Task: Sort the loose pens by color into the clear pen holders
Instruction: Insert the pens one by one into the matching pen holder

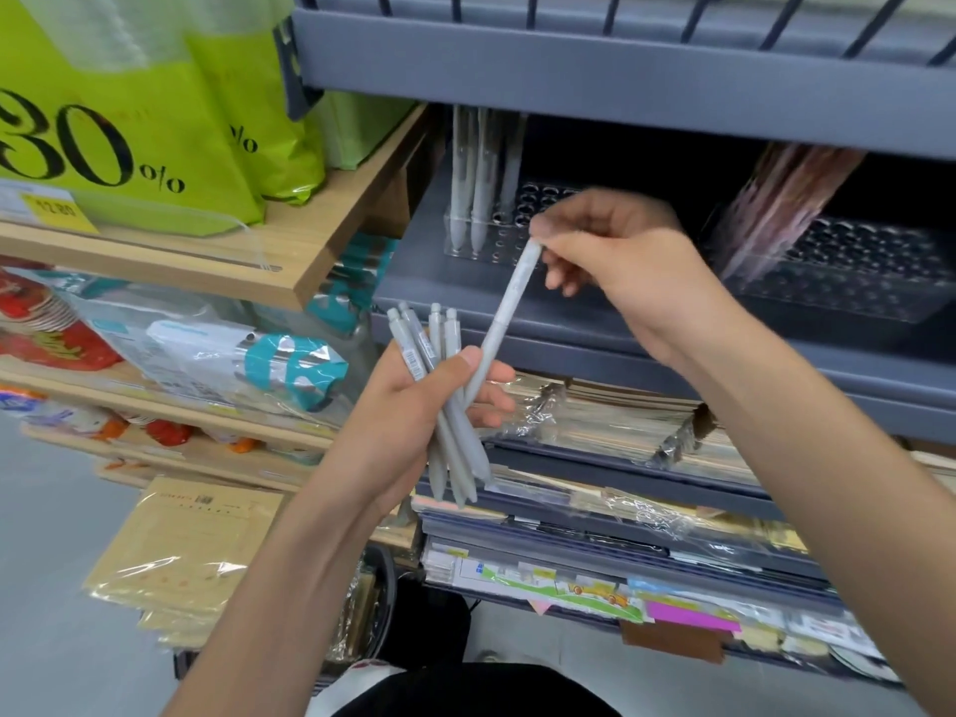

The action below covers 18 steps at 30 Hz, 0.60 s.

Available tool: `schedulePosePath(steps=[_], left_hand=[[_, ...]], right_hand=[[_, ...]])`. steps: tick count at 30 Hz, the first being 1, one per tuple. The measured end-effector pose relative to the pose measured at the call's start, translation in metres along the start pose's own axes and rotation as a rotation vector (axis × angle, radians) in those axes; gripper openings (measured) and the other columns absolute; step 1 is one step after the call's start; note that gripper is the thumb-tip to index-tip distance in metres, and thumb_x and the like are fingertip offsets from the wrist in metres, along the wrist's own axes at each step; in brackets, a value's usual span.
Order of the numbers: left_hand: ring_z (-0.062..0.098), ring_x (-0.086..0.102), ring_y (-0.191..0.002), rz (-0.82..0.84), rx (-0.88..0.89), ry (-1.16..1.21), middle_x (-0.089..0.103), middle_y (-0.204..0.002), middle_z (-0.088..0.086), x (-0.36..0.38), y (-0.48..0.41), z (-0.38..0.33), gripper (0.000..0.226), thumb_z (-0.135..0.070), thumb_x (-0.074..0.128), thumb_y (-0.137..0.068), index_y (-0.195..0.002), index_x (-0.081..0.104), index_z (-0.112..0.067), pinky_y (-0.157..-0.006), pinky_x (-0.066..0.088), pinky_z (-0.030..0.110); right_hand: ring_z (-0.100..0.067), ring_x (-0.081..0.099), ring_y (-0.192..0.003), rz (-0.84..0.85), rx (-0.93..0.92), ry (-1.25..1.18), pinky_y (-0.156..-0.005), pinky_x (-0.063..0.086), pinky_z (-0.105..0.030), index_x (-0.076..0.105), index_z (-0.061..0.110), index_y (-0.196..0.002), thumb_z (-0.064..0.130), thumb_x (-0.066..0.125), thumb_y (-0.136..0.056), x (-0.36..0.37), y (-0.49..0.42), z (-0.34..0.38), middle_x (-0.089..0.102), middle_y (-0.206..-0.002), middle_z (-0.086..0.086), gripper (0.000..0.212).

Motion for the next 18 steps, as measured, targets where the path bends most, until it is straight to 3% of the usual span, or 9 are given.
schedulePosePath(steps=[3,7,10,13,18], left_hand=[[0.019,0.061,-0.058,-0.004,0.014,-0.036,0.070,-0.072,0.009,0.003,0.000,-0.001,0.033,-0.016,0.054,-0.101,-0.116,0.055,0.013,-0.056,0.052,0.025],[0.021,0.072,-0.071,-0.037,0.051,0.015,0.076,-0.091,0.012,0.005,0.001,-0.004,0.027,-0.014,0.054,-0.101,-0.122,0.053,0.004,-0.058,0.057,0.027],[0.022,0.072,-0.072,-0.044,0.044,0.033,0.076,-0.095,0.014,0.004,0.004,-0.003,0.015,-0.017,0.051,-0.102,-0.109,0.056,-0.005,-0.058,0.057,0.028],[0.017,0.057,-0.051,-0.085,0.010,-0.034,0.069,-0.071,0.006,-0.004,0.007,0.001,0.024,-0.025,0.052,-0.103,-0.102,0.055,-0.002,-0.051,0.048,0.027],[0.016,0.044,-0.044,-0.132,-0.006,-0.009,0.053,-0.065,0.004,-0.004,0.009,-0.002,0.033,-0.038,0.054,-0.101,-0.074,0.060,-0.020,-0.043,0.041,0.024]], right_hand=[[-0.017,0.065,-0.059,0.055,0.051,-0.110,-0.053,0.052,-0.024,0.065,0.010,-0.091,0.013,0.070,-0.089,0.009,0.009,-0.006,0.071,-0.071,-0.004,0.006],[-0.018,0.069,-0.064,0.142,0.098,-0.069,-0.059,0.056,-0.023,0.066,0.007,-0.087,0.008,0.072,-0.086,0.018,0.017,-0.009,0.073,-0.074,-0.010,0.006],[-0.017,0.069,-0.065,-0.040,0.010,-0.119,-0.062,0.056,-0.023,0.067,0.011,-0.089,0.004,0.066,-0.090,0.000,0.006,0.004,0.073,-0.073,-0.003,0.007],[-0.015,0.070,-0.064,-0.328,-0.140,-0.138,-0.066,0.057,-0.026,0.065,0.014,-0.084,0.003,0.064,-0.091,-0.030,-0.006,0.019,0.073,-0.068,0.003,0.013],[-0.015,0.071,-0.065,-0.510,-0.191,0.038,-0.074,0.060,-0.040,0.063,0.027,-0.069,0.003,0.061,-0.089,-0.034,-0.024,0.021,0.070,-0.063,0.008,0.032]])
Point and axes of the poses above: each hand's wrist, its own y-axis away from the middle knuckle, its own x-axis out of the palm, z = x × y, the point moved 6 cm from there along -y, towards the middle knuckle
